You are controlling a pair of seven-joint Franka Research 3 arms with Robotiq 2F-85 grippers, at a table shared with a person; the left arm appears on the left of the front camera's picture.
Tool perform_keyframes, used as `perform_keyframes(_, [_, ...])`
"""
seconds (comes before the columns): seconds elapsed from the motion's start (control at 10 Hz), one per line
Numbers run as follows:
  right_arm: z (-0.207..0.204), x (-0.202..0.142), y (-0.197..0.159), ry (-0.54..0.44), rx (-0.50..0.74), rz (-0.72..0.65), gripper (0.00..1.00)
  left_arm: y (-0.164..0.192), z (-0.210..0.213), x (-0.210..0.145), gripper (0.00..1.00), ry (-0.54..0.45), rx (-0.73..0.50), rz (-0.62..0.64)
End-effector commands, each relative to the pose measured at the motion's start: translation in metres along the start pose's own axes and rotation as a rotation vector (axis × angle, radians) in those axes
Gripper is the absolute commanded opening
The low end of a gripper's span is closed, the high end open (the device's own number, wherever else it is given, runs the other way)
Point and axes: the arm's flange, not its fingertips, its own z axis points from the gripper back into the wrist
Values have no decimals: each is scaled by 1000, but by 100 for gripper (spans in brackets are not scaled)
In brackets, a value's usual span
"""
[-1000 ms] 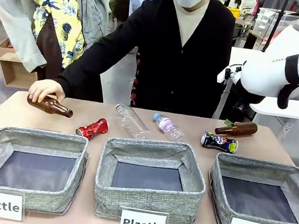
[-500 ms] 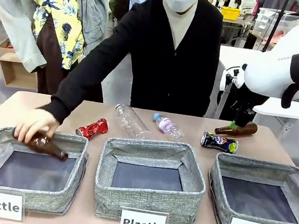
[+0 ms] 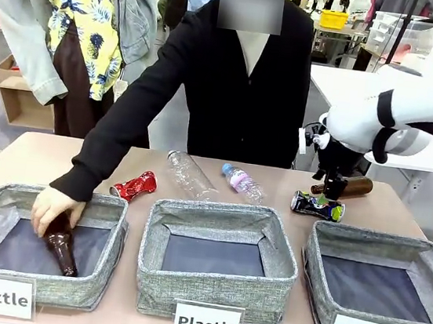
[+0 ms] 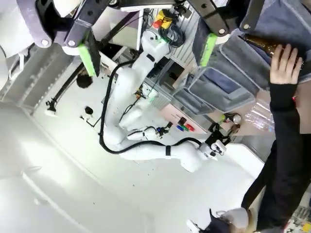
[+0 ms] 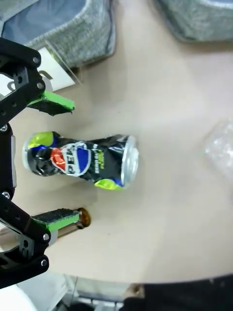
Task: Sort the can waste into the basket.
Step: Pick up the can waste from the table and place it in the right Fabric basket.
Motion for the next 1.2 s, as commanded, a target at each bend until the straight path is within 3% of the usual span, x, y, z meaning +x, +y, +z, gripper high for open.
perform_keyframes(0.0, [1,0,-14,14,92,43,100,14,7,-1,100,40,-6,-14])
perform_keyframes(0.3, [-19,-1,-13,44,136,21,100,31,-6,14,100,85,-13,33])
perform_keyframes(0.5, [-36,0,-16,39,171,15,100,59,-52,34,100,306,27,136])
perform_keyframes(0.7, [-45,1,-13,68,178,-8,100,91,-113,41,100,598,77,225])
perform_keyframes(0.9, [-51,1,-15,64,185,-25,100,119,-152,45,100,706,223,316])
perform_keyframes(1.0, [-52,1,-17,61,192,-24,100,102,-127,37,100,536,102,230])
perform_keyframes(1.1, [-53,2,-17,58,201,-17,100,102,-127,37,100,536,102,230])
